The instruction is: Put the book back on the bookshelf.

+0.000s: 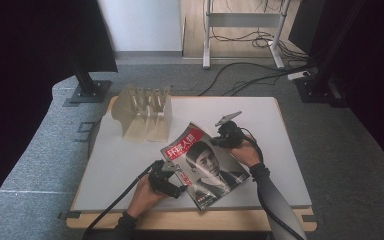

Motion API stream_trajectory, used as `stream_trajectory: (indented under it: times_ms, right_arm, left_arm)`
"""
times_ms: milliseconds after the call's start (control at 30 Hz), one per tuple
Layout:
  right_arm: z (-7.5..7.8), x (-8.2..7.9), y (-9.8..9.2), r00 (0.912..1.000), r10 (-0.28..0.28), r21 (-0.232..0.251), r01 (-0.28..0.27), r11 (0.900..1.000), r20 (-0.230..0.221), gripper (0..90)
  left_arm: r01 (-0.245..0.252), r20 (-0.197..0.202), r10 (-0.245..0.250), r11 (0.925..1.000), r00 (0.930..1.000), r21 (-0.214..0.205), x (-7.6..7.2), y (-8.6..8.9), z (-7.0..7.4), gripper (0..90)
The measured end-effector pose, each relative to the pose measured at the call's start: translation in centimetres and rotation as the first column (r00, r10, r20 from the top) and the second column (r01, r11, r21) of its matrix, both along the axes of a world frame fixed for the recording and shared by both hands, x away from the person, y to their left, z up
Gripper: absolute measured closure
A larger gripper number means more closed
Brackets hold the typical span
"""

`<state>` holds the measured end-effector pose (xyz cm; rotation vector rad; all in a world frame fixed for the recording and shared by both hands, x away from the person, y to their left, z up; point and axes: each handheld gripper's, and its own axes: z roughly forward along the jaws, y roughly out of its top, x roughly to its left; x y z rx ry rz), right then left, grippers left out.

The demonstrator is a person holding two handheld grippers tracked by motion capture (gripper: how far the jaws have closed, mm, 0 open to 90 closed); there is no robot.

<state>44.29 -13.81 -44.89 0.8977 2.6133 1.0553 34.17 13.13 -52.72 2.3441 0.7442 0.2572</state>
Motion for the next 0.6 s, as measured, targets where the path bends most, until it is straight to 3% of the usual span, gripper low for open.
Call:
stream_trajectory:
  times_ms: [133, 333, 467, 600]
  right_arm:
    - [1.3, -1.2, 0.1, 0.9992, 0.012, 0.013, -0.013, 0.9998, 0.039, 86.0]
    - [3.1, -2.7, 0.2, 0.9956, 0.028, 0.021, -0.030, 0.9993, 0.089, 86.1]
    - [4.4, -3.6, 0.1, 0.9921, 0.029, 0.022, -0.032, 0.9992, 0.122, 86.3]
    - [5.6, -4.4, -0.1, 0.9884, 0.028, 0.024, -0.032, 0.9992, 0.149, 86.3]
  left_arm:
    - [-0.030, -0.018, 0.030, 0.9995, 0.9994, -0.002, 0.3, 0.4, 0.3, 0.0]
    - [-0.045, -0.035, 0.042, 0.9939, 0.9985, -0.100, 0.9, 1.3, 1.4, 1.6]
    - [-0.056, -0.046, 0.051, 0.9934, 0.9976, -0.100, 1.5, 1.5, 1.3, 1.7]
    - [-0.056, -0.061, 0.049, 0.9904, 0.9969, -0.126, 2.2, 1.6, 1.2, 2.0]
